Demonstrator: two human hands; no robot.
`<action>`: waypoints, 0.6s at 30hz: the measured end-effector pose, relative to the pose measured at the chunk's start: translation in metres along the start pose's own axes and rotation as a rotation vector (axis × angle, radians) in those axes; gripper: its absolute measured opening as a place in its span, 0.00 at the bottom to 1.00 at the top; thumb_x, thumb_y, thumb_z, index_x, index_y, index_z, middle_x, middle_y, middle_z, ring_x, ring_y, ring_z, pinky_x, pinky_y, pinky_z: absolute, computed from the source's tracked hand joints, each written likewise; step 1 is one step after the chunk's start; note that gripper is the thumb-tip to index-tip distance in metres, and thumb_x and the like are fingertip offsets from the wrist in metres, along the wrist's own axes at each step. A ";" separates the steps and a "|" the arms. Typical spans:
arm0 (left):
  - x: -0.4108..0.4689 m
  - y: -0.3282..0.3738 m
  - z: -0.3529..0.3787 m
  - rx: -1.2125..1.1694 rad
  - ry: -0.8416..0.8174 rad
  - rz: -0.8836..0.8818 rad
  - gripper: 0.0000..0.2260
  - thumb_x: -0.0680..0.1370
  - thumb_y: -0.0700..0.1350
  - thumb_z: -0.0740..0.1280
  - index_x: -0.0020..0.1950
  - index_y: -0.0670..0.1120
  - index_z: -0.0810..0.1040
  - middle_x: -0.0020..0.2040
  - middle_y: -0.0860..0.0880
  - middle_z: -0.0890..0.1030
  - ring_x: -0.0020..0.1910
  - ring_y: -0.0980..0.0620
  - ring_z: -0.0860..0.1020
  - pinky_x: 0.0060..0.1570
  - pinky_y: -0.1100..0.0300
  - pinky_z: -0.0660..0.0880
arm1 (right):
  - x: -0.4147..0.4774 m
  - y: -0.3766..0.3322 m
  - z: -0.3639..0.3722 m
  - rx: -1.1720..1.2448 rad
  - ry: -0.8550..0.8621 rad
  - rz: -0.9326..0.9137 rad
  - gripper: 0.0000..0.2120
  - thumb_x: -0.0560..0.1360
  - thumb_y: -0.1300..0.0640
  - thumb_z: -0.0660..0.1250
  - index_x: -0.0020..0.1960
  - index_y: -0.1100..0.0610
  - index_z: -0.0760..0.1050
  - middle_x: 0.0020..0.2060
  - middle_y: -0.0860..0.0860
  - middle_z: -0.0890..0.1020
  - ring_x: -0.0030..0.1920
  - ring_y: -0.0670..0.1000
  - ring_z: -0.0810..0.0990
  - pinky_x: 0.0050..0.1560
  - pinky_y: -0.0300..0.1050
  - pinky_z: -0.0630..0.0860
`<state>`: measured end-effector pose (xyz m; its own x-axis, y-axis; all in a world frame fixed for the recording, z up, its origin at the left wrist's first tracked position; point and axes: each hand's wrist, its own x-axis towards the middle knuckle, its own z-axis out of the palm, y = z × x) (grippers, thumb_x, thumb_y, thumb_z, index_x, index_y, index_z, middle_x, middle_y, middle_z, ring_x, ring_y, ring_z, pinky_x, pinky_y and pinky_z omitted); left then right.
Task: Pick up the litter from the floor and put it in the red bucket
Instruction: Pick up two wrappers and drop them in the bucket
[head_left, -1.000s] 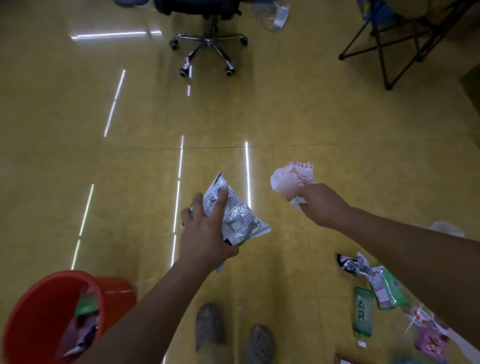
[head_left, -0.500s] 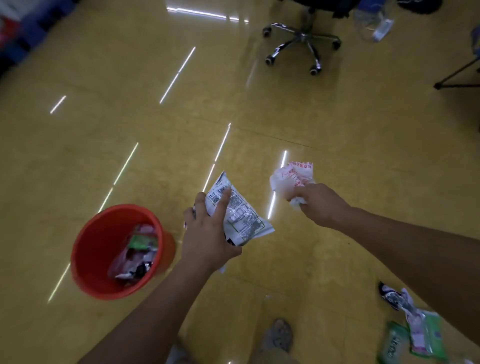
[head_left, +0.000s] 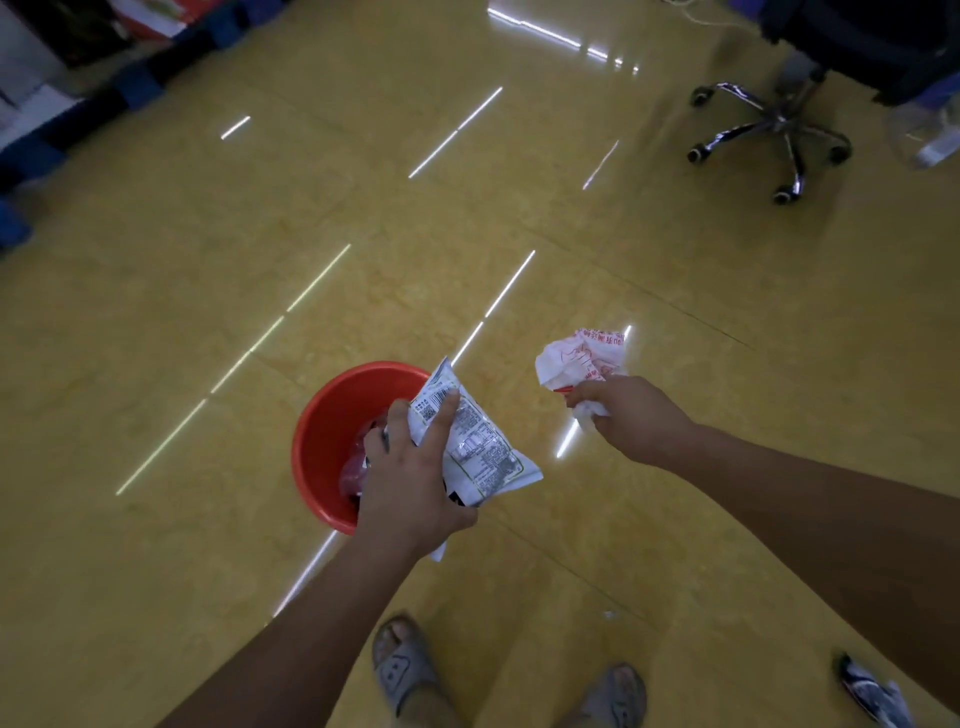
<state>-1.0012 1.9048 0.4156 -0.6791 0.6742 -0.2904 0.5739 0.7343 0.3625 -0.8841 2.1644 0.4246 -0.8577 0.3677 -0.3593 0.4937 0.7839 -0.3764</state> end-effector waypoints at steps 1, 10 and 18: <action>0.000 -0.013 -0.003 -0.006 0.006 -0.010 0.58 0.58 0.63 0.75 0.76 0.66 0.39 0.75 0.41 0.48 0.66 0.38 0.58 0.61 0.45 0.70 | 0.007 -0.012 0.004 -0.002 -0.005 -0.013 0.14 0.79 0.59 0.60 0.61 0.52 0.79 0.50 0.53 0.81 0.50 0.52 0.76 0.42 0.40 0.65; -0.007 -0.110 -0.012 -0.149 -0.053 -0.154 0.56 0.55 0.72 0.67 0.77 0.64 0.42 0.74 0.45 0.49 0.66 0.40 0.59 0.60 0.48 0.70 | 0.070 -0.110 0.045 -0.045 -0.091 -0.108 0.15 0.77 0.60 0.62 0.62 0.52 0.78 0.52 0.52 0.81 0.55 0.54 0.76 0.50 0.45 0.73; -0.006 -0.155 0.020 -0.212 -0.218 -0.257 0.56 0.60 0.66 0.75 0.78 0.63 0.42 0.76 0.45 0.48 0.68 0.39 0.59 0.60 0.49 0.68 | 0.123 -0.162 0.102 -0.039 -0.223 -0.219 0.20 0.78 0.58 0.63 0.70 0.51 0.72 0.57 0.55 0.79 0.58 0.55 0.77 0.50 0.39 0.68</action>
<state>-1.0766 1.7885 0.3432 -0.6620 0.4884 -0.5685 0.2753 0.8639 0.4217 -1.0555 2.0316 0.3546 -0.8883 0.0731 -0.4534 0.2916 0.8525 -0.4338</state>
